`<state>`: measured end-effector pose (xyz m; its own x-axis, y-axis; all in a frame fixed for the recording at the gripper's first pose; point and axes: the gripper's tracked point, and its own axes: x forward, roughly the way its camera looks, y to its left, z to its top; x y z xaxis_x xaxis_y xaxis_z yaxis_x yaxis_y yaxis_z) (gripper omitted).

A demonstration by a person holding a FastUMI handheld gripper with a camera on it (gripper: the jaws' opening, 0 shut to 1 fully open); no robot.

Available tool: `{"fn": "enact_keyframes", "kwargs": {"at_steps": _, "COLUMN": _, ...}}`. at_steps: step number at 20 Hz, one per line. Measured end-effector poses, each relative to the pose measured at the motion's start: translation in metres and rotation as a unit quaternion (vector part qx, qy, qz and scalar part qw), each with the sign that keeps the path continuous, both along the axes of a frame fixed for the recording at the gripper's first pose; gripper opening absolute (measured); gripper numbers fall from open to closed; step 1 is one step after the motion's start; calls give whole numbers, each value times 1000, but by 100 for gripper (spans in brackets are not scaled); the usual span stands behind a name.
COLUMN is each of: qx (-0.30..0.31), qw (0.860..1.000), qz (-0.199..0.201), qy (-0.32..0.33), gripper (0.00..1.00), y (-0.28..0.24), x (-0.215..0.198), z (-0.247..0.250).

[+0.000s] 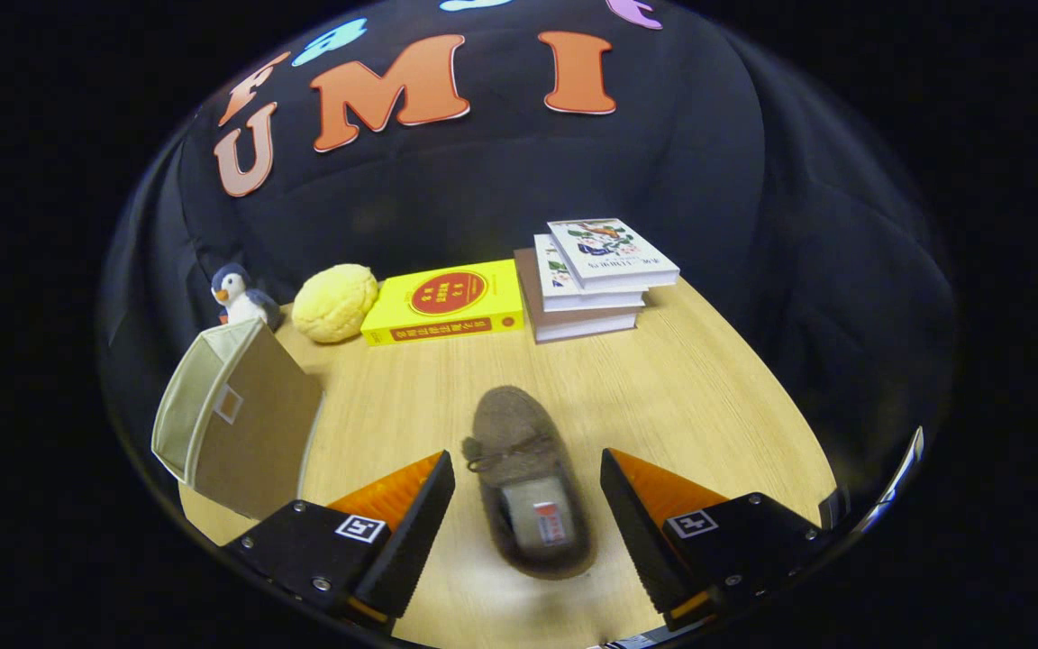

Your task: Open the storage box then place both shoes into the box .Put the left shoe in first, then the right shoe, with the right side of both shoes facing outward in a uniform manner.

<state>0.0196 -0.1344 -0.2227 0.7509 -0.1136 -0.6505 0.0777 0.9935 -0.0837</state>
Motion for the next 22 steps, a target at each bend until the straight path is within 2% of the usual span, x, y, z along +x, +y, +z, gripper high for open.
{"fn": "enact_keyframes", "kwargs": {"at_steps": 5, "qx": -8, "qw": 999, "qz": 9, "qy": 39, "gripper": 96, "y": -25, "x": -6, "z": -33}}
{"fn": "enact_keyframes", "kwargs": {"at_steps": 11, "qx": 0, "qw": 997, "qz": 26, "qy": 66, "gripper": 77, "y": -20, "x": 1, "z": -60}}
{"fn": "enact_keyframes", "kwargs": {"at_steps": 13, "qx": -8, "qw": 997, "qz": 27, "qy": 70, "gripper": 66, "y": -21, "x": 8, "z": -70}}
{"fn": "enact_keyframes", "kwargs": {"at_steps": 14, "qx": -9, "qw": 997, "qz": 24, "qy": 76, "gripper": 56, "y": -23, "x": 8, "z": -75}}
{"fn": "enact_keyframes", "kwargs": {"at_steps": 15, "qx": -2, "qw": 996, "qz": 21, "qy": 82, "gripper": 50, "y": -21, "x": 8, "z": -80}}
{"fn": "enact_keyframes", "kwargs": {"at_steps": 16, "qx": 3, "qw": 996, "qz": 15, "qy": 86, "gripper": 39, "y": -21, "x": 8, "z": -83}}
{"fn": "enact_keyframes", "kwargs": {"at_steps": 17, "qx": -2, "qw": 996, "qz": 10, "qy": 86, "gripper": 33, "y": -26, "x": 9, "z": -85}}
{"fn": "enact_keyframes", "kwargs": {"at_steps": 18, "qx": -2, "qw": 996, "qz": 7, "qy": 85, "gripper": 21, "y": -28, "x": 9, "z": -86}}
{"fn": "enact_keyframes", "kwargs": {"at_steps": 19, "qx": 3, "qw": 997, "qz": 3, "qy": 83, "gripper": 15, "y": -27, "x": 11, "z": -85}}
{"fn": "enact_keyframes", "kwargs": {"at_steps": 20, "qx": 5, "qw": 996, "qz": 2, "qy": 84, "gripper": 5, "y": -27, "x": 9, "z": -85}}
{"fn": "enact_keyframes", "kwargs": {"at_steps": 22, "qx": 6, "qw": 997, "qz": -6, "qy": 79, "gripper": 2, "y": -27, "x": 9, "z": -80}}
